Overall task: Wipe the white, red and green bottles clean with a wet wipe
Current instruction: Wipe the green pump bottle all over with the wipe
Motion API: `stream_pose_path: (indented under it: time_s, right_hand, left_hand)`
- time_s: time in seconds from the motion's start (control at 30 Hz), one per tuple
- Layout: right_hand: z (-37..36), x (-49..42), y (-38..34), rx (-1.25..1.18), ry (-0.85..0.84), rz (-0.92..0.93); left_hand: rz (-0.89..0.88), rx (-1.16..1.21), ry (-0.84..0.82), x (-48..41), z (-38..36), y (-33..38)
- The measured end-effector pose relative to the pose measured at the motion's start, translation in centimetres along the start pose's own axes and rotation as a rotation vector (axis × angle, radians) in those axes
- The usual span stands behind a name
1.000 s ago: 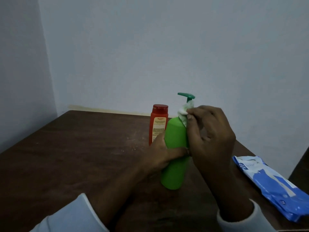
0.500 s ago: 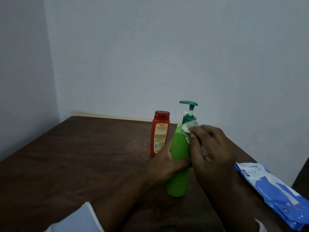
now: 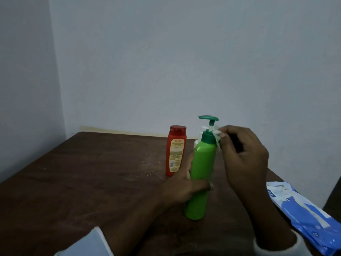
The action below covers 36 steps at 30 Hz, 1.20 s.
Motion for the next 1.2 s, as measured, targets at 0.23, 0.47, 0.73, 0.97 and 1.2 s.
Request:
stream_pose_path:
  time_s: [0.23, 0.47, 0.73, 0.97, 1.2]
  right_hand:
    - [-6.6, -3.1, 2.9, -0.799, -0.714, -0.515]
    - [-7.2, -2.6, 2.8, -0.955, -1.014, -0.430]
    - [-2.1, -2.9, 3.0, -0.343, -0.542, -0.086]
    - [0.8, 0.3, -1.7, 0.255, -0.062, 0.283]
    - [3.7, -1.9, -5.7, 0.154, 0.094, 0.308]
  left_hand:
    - [0.073, -0.031, -0.028, 0.1, -0.2, -0.3]
    - [0.037, 0.033, -0.030, 0.2, -0.6, -0.1]
    - [0.059, 0.056, -0.018, 0.2, -0.5, -0.4]
    - [0.053, 0.000, 0.000, 0.1, -0.4, -0.4]
    - [0.049, -0.021, 0.021, 0.4, -0.4, 0.0]
Point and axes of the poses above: each hand's wrist, its own x-axis away from the middle knuckle, its own z-axis out of the back of the hand, y = z × x, the point moved 8 cm from there along -x, towards the middle knuckle, and after that the axes turned 9 degrees about x, right-handed, at the moved point
